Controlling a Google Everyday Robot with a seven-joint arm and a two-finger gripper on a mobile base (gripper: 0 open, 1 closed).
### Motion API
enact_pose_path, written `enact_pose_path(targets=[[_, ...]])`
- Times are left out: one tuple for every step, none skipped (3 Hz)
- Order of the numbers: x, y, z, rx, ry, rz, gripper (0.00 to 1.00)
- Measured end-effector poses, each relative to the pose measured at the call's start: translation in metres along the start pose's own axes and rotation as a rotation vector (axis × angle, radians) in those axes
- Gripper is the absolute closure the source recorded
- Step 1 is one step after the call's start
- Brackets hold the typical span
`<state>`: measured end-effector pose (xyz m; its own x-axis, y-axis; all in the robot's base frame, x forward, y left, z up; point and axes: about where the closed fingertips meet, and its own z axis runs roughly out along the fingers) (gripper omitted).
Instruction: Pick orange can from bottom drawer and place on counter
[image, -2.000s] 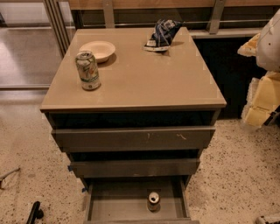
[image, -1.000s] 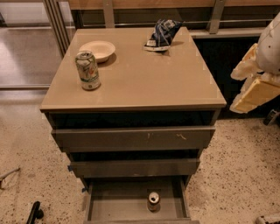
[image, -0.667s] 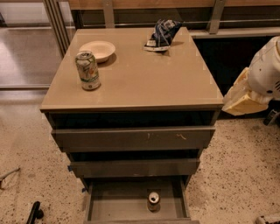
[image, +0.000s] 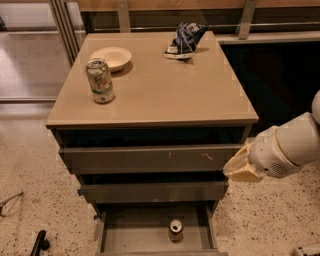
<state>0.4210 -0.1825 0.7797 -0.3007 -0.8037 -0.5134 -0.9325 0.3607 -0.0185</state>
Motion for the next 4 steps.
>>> enact_pose_path(targets=[[0.000, 0.000, 0.000, 0.000, 0.000, 0.000, 1.00], [0.016, 0.000, 0.028, 0.018, -0.018, -0.003, 1.00], [0.060, 0.013, 0.100, 0.000, -0.075, -0.003, 1.00], [0.103, 0.017, 0.176, -0.012, -0.099, 0.015, 1.00]])
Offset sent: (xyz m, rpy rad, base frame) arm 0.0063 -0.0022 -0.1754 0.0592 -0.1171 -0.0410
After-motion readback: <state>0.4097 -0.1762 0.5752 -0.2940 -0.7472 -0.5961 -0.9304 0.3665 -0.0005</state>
